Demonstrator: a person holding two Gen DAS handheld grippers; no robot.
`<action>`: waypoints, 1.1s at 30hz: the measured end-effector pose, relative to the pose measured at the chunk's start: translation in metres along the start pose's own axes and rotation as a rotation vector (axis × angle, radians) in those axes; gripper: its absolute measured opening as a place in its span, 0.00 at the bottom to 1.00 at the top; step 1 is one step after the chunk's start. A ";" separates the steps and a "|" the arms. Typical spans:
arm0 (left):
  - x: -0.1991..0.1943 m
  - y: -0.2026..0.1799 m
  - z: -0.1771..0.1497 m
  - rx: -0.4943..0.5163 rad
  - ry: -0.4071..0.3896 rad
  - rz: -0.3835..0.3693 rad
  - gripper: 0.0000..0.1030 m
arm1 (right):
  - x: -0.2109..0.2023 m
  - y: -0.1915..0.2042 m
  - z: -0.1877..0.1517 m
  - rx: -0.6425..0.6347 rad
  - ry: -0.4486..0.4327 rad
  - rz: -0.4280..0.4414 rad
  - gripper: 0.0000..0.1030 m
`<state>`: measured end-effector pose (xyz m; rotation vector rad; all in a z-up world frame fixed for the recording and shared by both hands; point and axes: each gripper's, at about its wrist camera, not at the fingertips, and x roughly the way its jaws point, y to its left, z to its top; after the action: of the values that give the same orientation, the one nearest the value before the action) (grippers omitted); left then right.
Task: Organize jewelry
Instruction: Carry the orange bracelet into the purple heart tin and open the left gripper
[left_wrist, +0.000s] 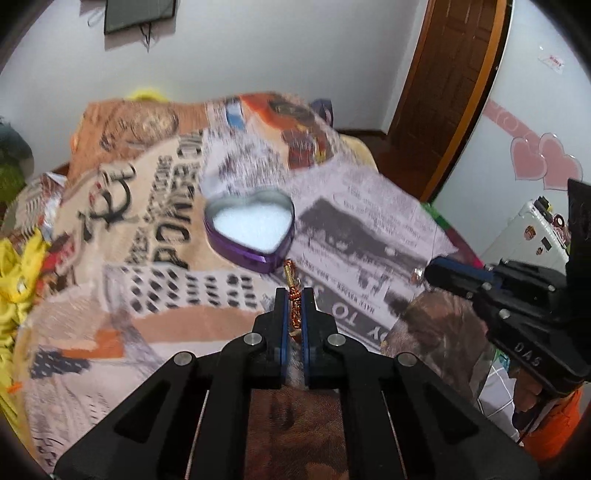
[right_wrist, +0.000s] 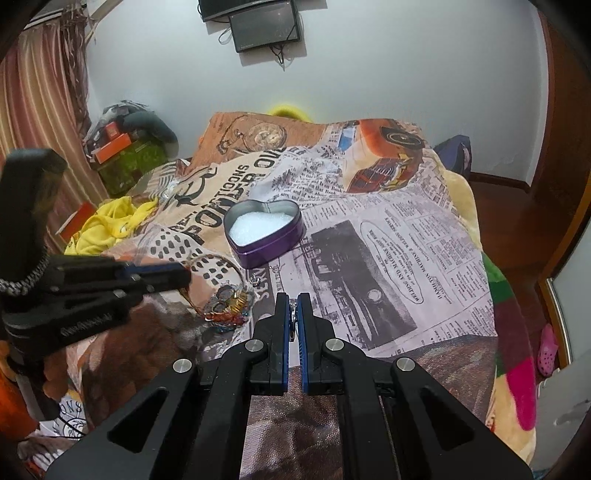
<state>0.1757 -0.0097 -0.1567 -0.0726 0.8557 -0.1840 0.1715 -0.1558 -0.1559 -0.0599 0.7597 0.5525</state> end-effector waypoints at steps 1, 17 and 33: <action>-0.006 0.000 0.003 0.004 -0.017 0.006 0.04 | -0.001 0.001 0.001 -0.001 -0.004 -0.001 0.04; -0.043 0.019 0.039 -0.002 -0.177 0.008 0.04 | -0.013 0.016 0.029 -0.038 -0.087 -0.025 0.04; -0.003 0.042 0.070 -0.030 -0.153 -0.068 0.04 | 0.021 0.018 0.063 -0.062 -0.119 -0.020 0.04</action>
<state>0.2324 0.0318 -0.1144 -0.1428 0.7044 -0.2266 0.2151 -0.1147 -0.1217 -0.0912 0.6259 0.5561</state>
